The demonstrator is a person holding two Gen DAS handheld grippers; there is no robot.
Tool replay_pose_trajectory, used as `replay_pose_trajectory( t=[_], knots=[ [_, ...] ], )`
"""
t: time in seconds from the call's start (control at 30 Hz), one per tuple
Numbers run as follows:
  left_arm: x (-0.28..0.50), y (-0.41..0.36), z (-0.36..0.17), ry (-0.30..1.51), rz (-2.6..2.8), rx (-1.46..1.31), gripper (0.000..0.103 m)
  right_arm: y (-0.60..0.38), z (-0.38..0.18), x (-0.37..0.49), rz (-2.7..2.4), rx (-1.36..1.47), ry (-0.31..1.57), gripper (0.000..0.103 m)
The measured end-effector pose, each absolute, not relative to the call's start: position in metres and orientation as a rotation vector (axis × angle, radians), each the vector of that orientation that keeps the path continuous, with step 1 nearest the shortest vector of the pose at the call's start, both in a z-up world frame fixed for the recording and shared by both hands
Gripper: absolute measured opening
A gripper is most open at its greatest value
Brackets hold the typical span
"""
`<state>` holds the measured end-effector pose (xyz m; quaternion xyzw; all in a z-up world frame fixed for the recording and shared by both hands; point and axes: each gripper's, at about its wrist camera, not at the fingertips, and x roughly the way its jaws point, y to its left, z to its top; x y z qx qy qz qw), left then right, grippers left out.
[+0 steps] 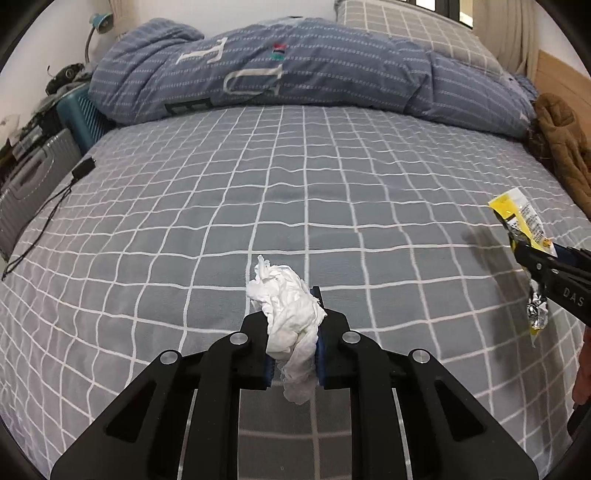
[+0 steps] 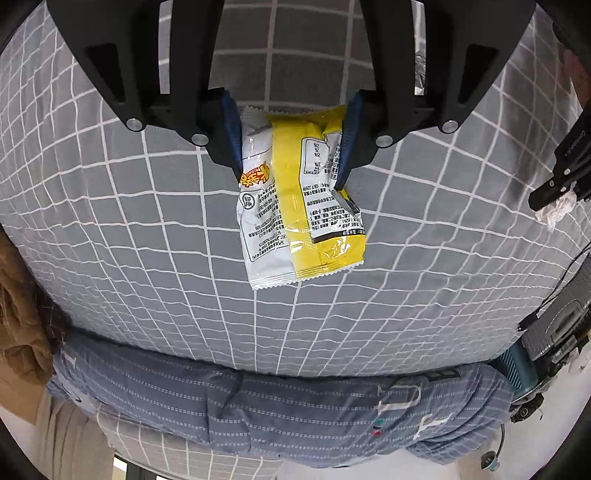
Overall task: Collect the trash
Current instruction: 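Carry the snack packet and tissue off the bed down over the bin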
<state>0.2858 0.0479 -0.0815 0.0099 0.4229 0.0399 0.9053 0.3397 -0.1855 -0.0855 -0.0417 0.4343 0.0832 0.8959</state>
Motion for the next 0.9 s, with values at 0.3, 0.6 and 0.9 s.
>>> replay_pose_trajectory(
  t=[0.3,0.6,0.9],
  knots=[
    [0.252,0.042,-0.073,0.873,0.066,0.019,0.015,-0.19,-0.07,0.305,0.149,-0.071,0.892,0.043],
    [0.208,0.032,-0.058,0.836,0.012,-0.017,0.015,-0.197,-0.06,0.258,0.15,-0.048,0.888,0.043],
    [0.162,0.024,-0.043,0.812,-0.009,-0.046,0.015,-0.2,-0.042,0.203,0.164,-0.035,0.858,0.043]
  ],
)
